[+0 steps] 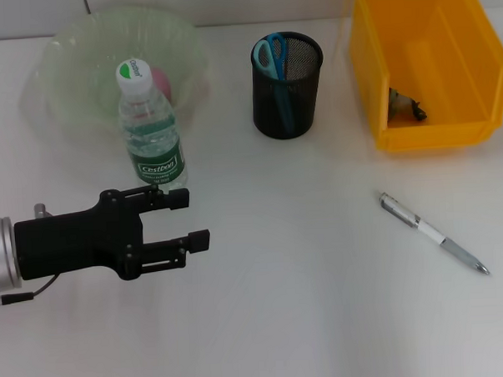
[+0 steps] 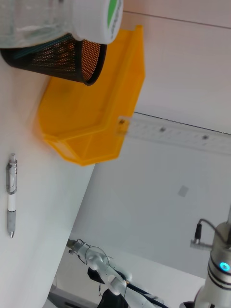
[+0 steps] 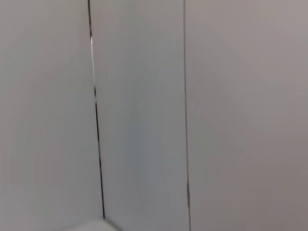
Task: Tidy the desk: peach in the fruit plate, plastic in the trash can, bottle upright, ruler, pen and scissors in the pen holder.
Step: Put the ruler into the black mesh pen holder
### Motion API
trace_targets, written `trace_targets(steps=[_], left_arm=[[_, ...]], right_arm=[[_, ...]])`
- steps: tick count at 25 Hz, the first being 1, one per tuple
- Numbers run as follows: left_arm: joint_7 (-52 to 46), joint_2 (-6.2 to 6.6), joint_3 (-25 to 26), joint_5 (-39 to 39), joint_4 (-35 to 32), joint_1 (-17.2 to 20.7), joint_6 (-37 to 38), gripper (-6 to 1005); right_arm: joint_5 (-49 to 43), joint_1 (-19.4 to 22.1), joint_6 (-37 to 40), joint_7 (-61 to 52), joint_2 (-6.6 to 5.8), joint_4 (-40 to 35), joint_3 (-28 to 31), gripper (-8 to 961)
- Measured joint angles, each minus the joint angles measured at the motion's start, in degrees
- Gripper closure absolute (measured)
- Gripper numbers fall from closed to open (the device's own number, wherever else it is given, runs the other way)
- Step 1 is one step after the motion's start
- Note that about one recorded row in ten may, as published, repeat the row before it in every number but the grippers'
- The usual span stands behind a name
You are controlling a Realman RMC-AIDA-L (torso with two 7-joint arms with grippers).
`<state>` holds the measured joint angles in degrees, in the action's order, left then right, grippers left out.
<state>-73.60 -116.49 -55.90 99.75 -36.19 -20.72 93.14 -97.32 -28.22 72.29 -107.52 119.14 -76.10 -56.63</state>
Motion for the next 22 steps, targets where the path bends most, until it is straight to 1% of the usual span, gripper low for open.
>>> trace_targets(steps=[3,6,9,12,13,18,22], left_arm=[[0.36,-0.05,0.0,0.0,0.46,0.01,0.0,269],[0.49,-0.06,0.11,0.0,0.54,0.13,0.0,269],[0.59,-0.06,0.35,0.0,0.57,0.37,0.0,269],[0.6,-0.02,0.38,0.0,0.59,0.4,0.01,269],[0.6,-0.02,0.38,0.0,0.59,0.4,0.01,269],[0.17,0.5,0.53,0.0,0.6,0.38,0.03,269],[0.05,0.71,0.53,0.0,0.6,0.16,-0.29,269]], right_arm=[[5.91,-2.16,-3.39,3.25,-0.07,5.82,0.04,567],[10.66,-5.51,-6.58,7.16,-0.08,12.92,0.08,564],[13.05,-8.68,-8.98,10.77,-0.07,19.41,0.08,561],[13.45,-11.52,-11.42,14.38,0.0,25.01,0.07,558],[13.61,-12.81,-13.0,16.74,0.12,28.25,-0.11,557],[14.4,-13.08,-14.62,19.34,0.23,31.21,-0.13,551],[14.86,-11.97,-14.23,18.85,0.16,30.37,-0.21,547]])
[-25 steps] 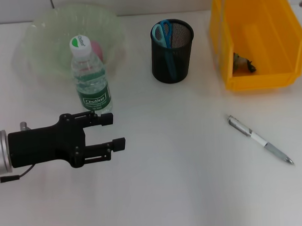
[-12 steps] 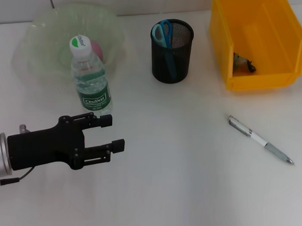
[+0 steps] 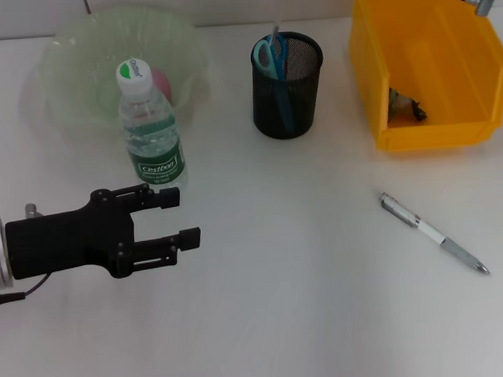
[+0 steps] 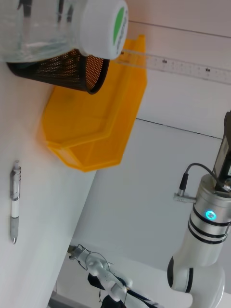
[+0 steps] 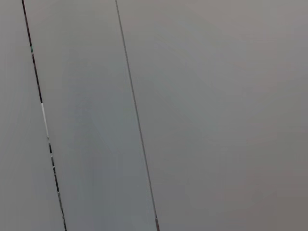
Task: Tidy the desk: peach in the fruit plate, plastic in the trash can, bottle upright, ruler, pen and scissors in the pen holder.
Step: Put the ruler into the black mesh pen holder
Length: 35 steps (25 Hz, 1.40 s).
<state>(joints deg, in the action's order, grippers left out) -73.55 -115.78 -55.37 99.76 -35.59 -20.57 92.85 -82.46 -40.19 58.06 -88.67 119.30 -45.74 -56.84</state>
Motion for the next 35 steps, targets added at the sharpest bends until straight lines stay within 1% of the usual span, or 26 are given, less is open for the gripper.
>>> trace_targets(steps=[1,9,17,21,32,35], left_arm=[[-0.01,-0.01,0.0,0.0,0.0,-0.1,-0.3,269],[-0.02,-0.24,-0.03,0.0,-0.02,-1.13,-1.15,269],[-0.02,-0.24,0.0,0.0,0.0,-1.34,-1.45,269],[-0.02,-0.32,-0.03,0.0,0.0,-1.41,-1.47,269],[-0.01,-0.34,-0.44,0.0,0.0,-0.96,-1.54,269],[0.03,-0.41,-0.46,0.0,0.0,-0.75,-1.53,269]], right_arm=[[0.18,0.9,0.04,-0.82,-0.1,-0.94,-0.21,546],[-1.62,2.61,0.22,-2.76,-0.34,-1.56,-0.3,537],[-4.65,2.62,-0.22,-2.86,-0.33,0.24,-0.41,529],[-5.36,1.47,-0.28,-2.78,-0.37,3.03,-0.45,525],[-5.5,1.41,0.08,-2.83,-0.27,3.25,-0.36,513],[-5.6,1.64,2.14,-4.24,-0.66,2.21,-0.22,402]])
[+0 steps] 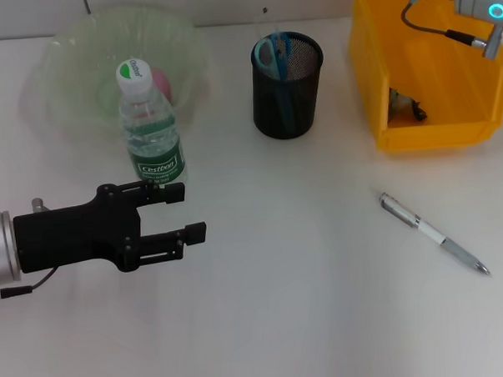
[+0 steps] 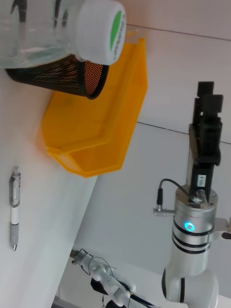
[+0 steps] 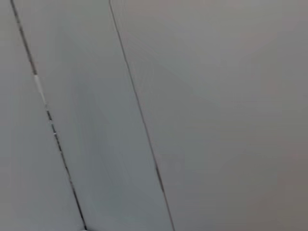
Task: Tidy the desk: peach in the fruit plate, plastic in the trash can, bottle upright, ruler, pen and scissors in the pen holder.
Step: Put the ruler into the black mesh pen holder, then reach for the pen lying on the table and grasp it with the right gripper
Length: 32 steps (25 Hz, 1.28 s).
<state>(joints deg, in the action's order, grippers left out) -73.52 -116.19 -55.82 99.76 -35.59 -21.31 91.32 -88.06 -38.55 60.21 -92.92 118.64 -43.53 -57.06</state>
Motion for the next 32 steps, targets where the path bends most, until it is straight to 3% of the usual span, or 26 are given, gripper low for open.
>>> trace_targets(steps=[2,4,5,7,8,9,10,13,14,15,16,18,19,26,32], left_arm=[[0.01,-0.03,0.0,0.0,0.04,0.05,0.03,269],[0.02,-0.08,0.01,0.0,0.07,0.08,0.13,269],[0.02,-0.08,0.01,0.0,0.07,0.08,0.13,269],[0.03,-0.1,0.01,0.0,0.09,0.19,0.42,269],[0.04,-0.06,0.02,0.0,0.1,0.24,0.46,269],[0.04,-0.06,0.02,0.0,0.1,0.24,0.46,269],[0.04,-0.04,0.02,-0.01,0.09,0.24,0.47,269],[0.04,0.03,-0.04,0.0,0.09,0.19,0.5,269],[0.04,0.04,-0.16,0.0,0.1,0.13,0.58,269],[0.04,0.04,-0.16,0.0,0.1,0.13,0.58,269],[0.04,0.04,-0.32,0.0,0.1,0.0,0.69,269],[0.02,0.04,-0.7,0.0,0.08,-0.24,0.87,269],[0.0,0.18,-1.46,0.01,0.02,-0.42,1.03,269],[-0.09,0.55,-2.99,0.38,-0.41,-0.66,1.62,269],[-0.11,0.54,-3.0,2.9,-0.54,-1.27,2.76,269]], right_arm=[[-0.49,0.28,2.2,-1.83,-0.73,-1.32,-0.03,328],[-3.5,0.8,5.2,-6.49,-1.98,-4.72,-0.13,328],[-3.5,0.8,5.2,-6.49,-1.98,-4.72,-0.13,328],[-13.92,1.48,11.14,-18.88,-3.67,-13.43,-0.13,328],[-23.99,1.85,17.58,-28.32,-4.31,-21.88,-0.1,328],[-23.99,1.85,17.58,-28.32,-4.31,-21.88,-0.1,328],[-33.91,1.96,25.26,-36.74,-4.18,-31.34,-0.11,328],[-39.05,1.84,29.36,-40.3,-3.73,-35.69,-0.12,328],[-47.9,1.32,36.75,-45.31,-2.12,-42.64,-0.12,328],[-47.9,1.32,36.75,-45.31,-2.12,-42.64,-0.12,327],[-54.64,1.08,42.06,-47.86,-0.29,-46.58,-0.86,327],[-57.24,1.08,43.98,-48.82,0.33,-47.91,-1.66,327],[-61.76,1.59,46.48,-51.87,0.75,-48.95,-5.89,327],[-64.92,3.39,46.85,-55.99,0.95,-46.01,-12.1,327],[-65.98,3.72,40.79,-57.47,0.95,-39.66,-14.5,335]])
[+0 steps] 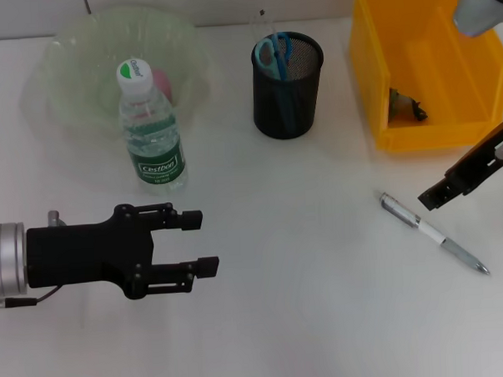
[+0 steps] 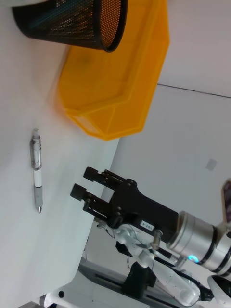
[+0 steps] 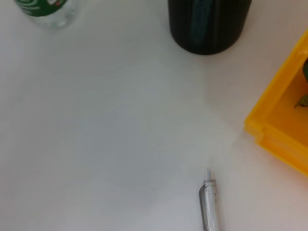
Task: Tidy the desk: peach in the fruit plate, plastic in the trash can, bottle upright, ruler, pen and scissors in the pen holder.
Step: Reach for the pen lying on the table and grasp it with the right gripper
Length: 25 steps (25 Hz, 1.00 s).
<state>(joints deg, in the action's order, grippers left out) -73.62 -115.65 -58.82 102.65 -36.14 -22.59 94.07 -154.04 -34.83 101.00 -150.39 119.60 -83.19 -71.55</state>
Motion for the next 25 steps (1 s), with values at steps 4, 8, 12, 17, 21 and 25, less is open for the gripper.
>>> trace_targets(steps=[4,8,12,17,21,25], left_arm=[[-0.01,-0.06,0.26,0.11,0.02,-0.11,0.03,269],[-0.03,-0.04,0.45,0.11,0.11,-0.06,-0.09,268],[0.13,0.01,0.38,0.11,0.4,0.0,-0.28,268],[0.43,-0.04,0.49,0.11,0.45,0.1,-0.54,268],[0.46,-0.12,0.43,0.09,0.46,0.16,-0.85,268],[0.3,-0.25,0.49,0.08,0.46,0.17,-0.94,268]], right_arm=[[-0.11,0.02,-4.31,-0.71,-0.09,4.68,-2.69,375],[-0.11,0.03,-6.03,-0.83,-0.1,6.61,-4.1,491],[-0.11,0.09,-7.4,-0.87,-0.06,8.96,-5.92,627],[-0.13,0.36,-8.04,-0.88,-0.06,10.53,-6.55,629],[-0.27,0.57,-8.09,-0.65,-0.09,10.95,-6.66,630],[-1.71,1.14,-9.1,-0.47,-0.09,11.07,-7.6,631]])
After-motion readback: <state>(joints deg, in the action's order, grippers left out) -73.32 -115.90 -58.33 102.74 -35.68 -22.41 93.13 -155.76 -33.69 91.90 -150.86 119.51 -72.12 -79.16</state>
